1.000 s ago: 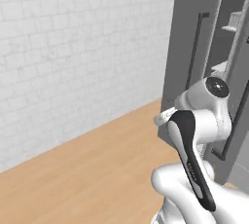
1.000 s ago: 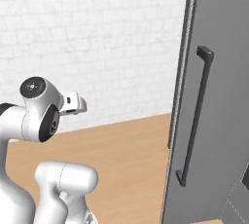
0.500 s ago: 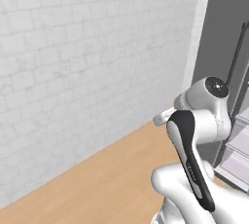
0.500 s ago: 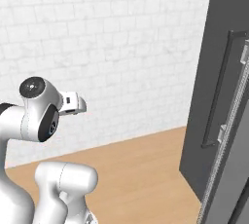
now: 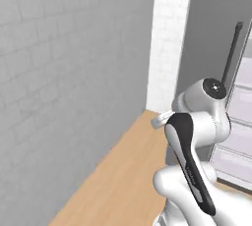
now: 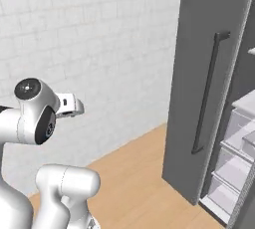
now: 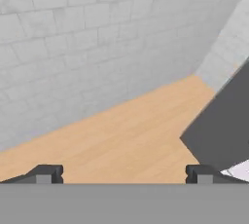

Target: Place one lemon wedge and one chicken drumstick in each tupperware on the nearby counter, to pack two identical lunches.

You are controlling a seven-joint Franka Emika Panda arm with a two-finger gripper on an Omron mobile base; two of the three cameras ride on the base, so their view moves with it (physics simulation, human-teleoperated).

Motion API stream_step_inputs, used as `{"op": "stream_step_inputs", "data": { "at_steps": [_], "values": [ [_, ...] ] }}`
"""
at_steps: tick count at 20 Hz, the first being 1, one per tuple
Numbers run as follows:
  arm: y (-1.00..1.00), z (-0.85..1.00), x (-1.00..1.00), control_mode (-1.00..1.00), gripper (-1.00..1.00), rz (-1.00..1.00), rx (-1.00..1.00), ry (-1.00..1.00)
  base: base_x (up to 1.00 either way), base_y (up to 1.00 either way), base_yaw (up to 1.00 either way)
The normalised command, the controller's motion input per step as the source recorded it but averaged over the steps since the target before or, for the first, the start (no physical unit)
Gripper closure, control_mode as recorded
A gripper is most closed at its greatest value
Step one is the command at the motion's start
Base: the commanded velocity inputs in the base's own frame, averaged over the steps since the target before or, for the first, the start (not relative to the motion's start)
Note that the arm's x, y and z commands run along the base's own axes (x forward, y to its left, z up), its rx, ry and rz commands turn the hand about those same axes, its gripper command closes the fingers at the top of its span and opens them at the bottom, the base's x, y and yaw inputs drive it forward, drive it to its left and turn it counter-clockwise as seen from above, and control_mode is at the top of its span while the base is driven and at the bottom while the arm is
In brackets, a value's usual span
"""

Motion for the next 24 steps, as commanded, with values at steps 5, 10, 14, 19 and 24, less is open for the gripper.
{"op": "stream_step_inputs", "data": {
  "at_steps": [5,10,14,19,24],
  "values": [
    [0.0,0.0,0.0,1.0,-1.0,0.0,0.0,0.0,0.11,0.08,-0.98],
    [0.0,0.0,0.0,1.0,-1.0,0.0,0.0,0.0,0.37,0.09,-0.9],
    [0.0,0.0,0.0,1.0,-1.0,0.0,0.0,0.0,0.2,0.11,-0.13],
    [0.0,0.0,0.0,1.0,-1.0,0.0,0.0,0.0,0.61,0.13,-0.22],
    [0.0,0.0,0.0,1.0,-1.0,0.0,0.0,0.0,0.69,0.09,-0.59]
  ]
}}
